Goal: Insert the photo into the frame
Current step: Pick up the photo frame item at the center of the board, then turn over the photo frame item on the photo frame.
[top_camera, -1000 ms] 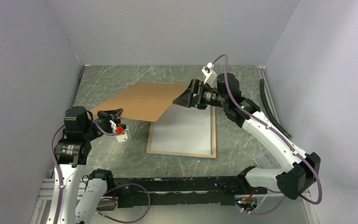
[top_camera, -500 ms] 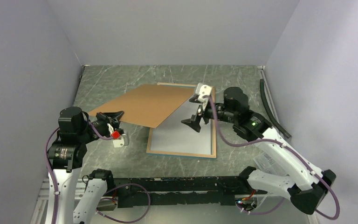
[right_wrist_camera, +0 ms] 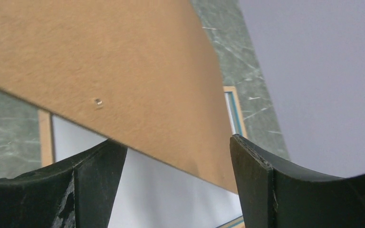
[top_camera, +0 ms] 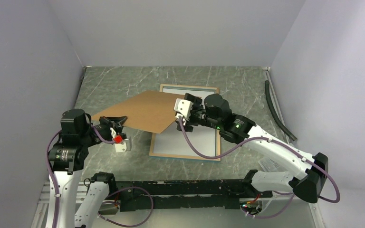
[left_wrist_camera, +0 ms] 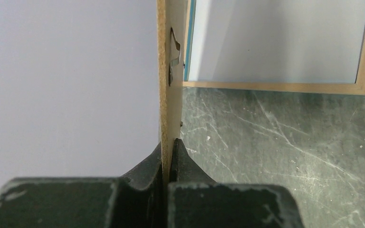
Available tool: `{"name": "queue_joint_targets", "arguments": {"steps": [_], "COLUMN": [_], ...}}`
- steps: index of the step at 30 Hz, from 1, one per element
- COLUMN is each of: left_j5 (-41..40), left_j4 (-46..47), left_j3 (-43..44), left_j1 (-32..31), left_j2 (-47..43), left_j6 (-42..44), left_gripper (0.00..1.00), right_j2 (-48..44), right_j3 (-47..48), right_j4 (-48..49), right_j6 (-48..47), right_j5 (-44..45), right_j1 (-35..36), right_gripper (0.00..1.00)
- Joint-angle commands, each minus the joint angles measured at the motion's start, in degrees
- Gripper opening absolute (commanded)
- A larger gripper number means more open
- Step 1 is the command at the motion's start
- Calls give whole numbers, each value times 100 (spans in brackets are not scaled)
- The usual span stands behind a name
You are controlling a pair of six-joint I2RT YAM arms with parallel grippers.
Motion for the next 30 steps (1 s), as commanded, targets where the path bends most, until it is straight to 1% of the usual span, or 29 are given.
{"name": "queue_joint_targets", "arguments": {"steps": [1,3,4,7,9,11,14,17,19,20,21,22,23,24,25,26,30], "left_j5": [569,591,591,590,587,572,529,454,356,306,236,161,84,-4,-100,-187,-575], "left_j4": [299,292,300,422,531,605,935,1518,2062,2340,2569,2826,3068,3258,3443,3610,3978], "left_j3": [315,320,328,343,338,325,244,110,-42,-135,-213,-302,-377,-430,-457,-453,-105], "left_j1": [-6,-4,-10,-5,-7,-6,-4,-4,-4,-2,2,-1,-1,-1,-6,-4,-2], "left_j2": [-87,-87,-87,-87,-96,-109,-143,-203,-275,-314,-356,-385,-414,-422,-417,-390,-161], "left_j6": [457,486,477,388,308,295,179,-127,-428,-560,-662,-779,-892,-1004,-1147,-1379,-2173], "left_gripper": [3,2,3,3,3,3,3,4,19,34,51,64,68,75,87,93,94], "right_j2": [-25,56,110,229,228,233,271,143,-1,-78,-154,-223,-274,-307,-328,-334,-231], "right_j3": [-169,-169,-130,-88,-125,-117,8,24,28,38,38,50,85,135,199,262,606], "right_j4": [896,961,919,851,967,982,839,884,991,1031,1090,1144,1165,1174,1188,1217,1226], "right_j6": [-329,-334,-356,-429,-422,-411,-413,-295,-162,-81,38,173,323,461,648,843,1733], "right_j5": [483,479,455,457,466,430,348,300,352,384,410,419,393,353,331,299,568], "right_j1": [71,76,87,159,219,294,437,540,602,622,620,623,622,625,623,623,577], "right_gripper": [78,71,69,67,63,53,33,21,14,12,9,6,2,0,0,0,0]}}
